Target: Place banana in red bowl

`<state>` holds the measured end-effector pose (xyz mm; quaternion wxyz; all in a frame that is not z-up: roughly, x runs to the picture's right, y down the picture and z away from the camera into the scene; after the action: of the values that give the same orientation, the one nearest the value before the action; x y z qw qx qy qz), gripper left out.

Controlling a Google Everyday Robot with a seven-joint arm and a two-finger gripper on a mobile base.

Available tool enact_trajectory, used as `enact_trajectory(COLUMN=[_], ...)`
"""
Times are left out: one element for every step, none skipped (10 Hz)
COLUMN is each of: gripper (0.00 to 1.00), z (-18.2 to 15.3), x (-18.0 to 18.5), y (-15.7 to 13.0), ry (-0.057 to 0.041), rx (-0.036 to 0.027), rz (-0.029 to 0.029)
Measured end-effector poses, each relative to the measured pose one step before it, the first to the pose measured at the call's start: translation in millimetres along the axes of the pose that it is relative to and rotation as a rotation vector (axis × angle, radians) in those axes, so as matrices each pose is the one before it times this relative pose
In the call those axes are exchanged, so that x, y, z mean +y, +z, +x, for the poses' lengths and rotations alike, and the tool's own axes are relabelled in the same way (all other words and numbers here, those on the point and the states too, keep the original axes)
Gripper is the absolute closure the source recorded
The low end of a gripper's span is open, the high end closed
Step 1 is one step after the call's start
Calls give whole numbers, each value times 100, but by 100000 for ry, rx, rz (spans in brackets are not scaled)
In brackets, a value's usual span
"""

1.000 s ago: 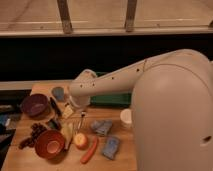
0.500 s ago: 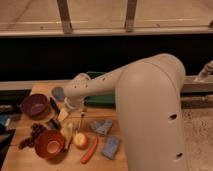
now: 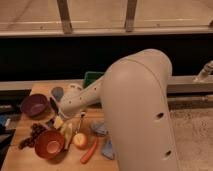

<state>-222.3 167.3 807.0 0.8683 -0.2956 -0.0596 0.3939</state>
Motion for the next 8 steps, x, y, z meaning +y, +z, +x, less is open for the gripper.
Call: enact_trajectory(gripper=[20,20,20,20,20,20,20,20], z=[138,139,3,-189,-363,-339,-283,-177], x=[149,-156,-370,-591,-452,-550,-137,249], y=[389,-9,-455,-1139,-1110,-942,-218,312], ry=[-302,150,232,238,98,64,-1020,-973], rx=[-937,-847,-1352,-1557,-1161,-548,680,914], rz=[276,386,909,1674,1441,1327,593,-125])
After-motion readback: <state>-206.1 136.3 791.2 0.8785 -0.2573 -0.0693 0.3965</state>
